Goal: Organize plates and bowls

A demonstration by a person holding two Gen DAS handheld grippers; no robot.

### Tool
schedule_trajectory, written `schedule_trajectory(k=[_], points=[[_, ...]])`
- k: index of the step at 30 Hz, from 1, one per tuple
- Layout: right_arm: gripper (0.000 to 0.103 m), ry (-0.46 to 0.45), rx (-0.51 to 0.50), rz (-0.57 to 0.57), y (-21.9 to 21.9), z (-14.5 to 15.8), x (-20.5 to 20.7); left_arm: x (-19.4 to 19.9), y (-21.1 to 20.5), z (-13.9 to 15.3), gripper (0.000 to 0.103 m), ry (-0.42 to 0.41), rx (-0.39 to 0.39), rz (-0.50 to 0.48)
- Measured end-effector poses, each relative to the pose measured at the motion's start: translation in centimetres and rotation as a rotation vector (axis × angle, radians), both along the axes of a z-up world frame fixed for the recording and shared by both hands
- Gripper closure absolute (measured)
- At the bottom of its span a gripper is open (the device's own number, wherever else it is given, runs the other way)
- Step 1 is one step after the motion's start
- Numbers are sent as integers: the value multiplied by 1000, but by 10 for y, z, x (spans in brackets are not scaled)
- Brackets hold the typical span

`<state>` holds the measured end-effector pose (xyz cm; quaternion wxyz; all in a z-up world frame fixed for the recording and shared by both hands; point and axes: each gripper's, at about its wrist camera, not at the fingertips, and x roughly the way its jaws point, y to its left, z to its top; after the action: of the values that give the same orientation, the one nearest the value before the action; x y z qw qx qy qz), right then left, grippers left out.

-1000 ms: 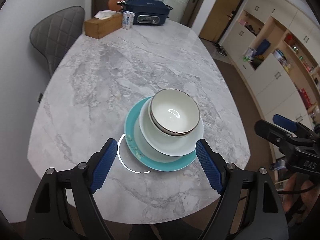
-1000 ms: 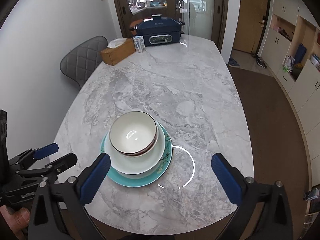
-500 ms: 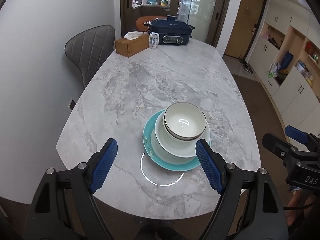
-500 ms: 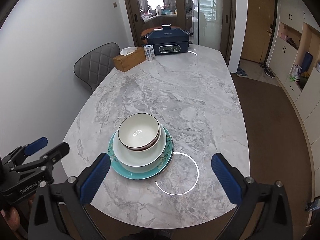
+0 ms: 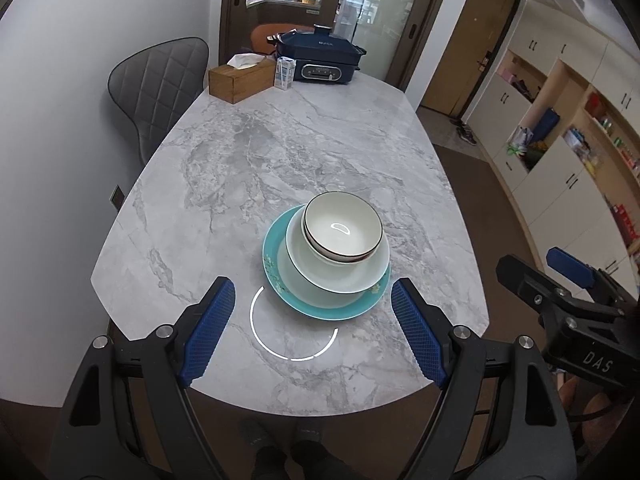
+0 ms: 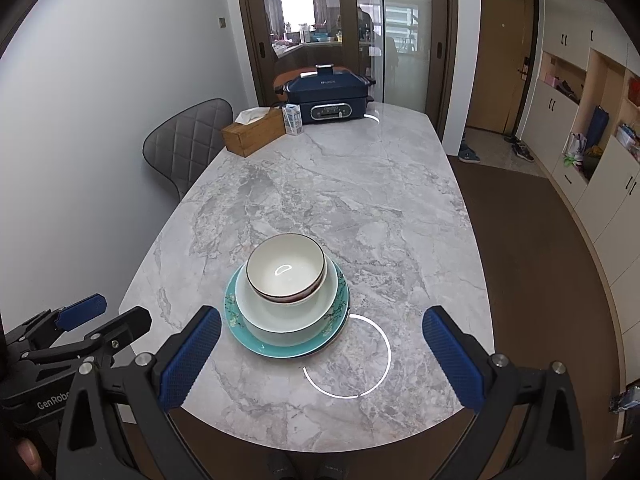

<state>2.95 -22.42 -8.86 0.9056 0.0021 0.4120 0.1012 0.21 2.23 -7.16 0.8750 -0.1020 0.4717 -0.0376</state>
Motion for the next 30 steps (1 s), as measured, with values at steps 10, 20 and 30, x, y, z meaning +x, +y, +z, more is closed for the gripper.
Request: schedule_trajectory(k=[10, 20, 30], points=[[0, -64, -36, -12, 18, 40, -31, -13, 19, 37, 23, -28, 14, 56], [0, -93, -22, -29, 21, 57, -46, -24, 2, 56, 23, -68, 44, -51], [0, -101, -47, -67, 12, 57, -47, -24, 10, 57, 23, -28, 21, -9]])
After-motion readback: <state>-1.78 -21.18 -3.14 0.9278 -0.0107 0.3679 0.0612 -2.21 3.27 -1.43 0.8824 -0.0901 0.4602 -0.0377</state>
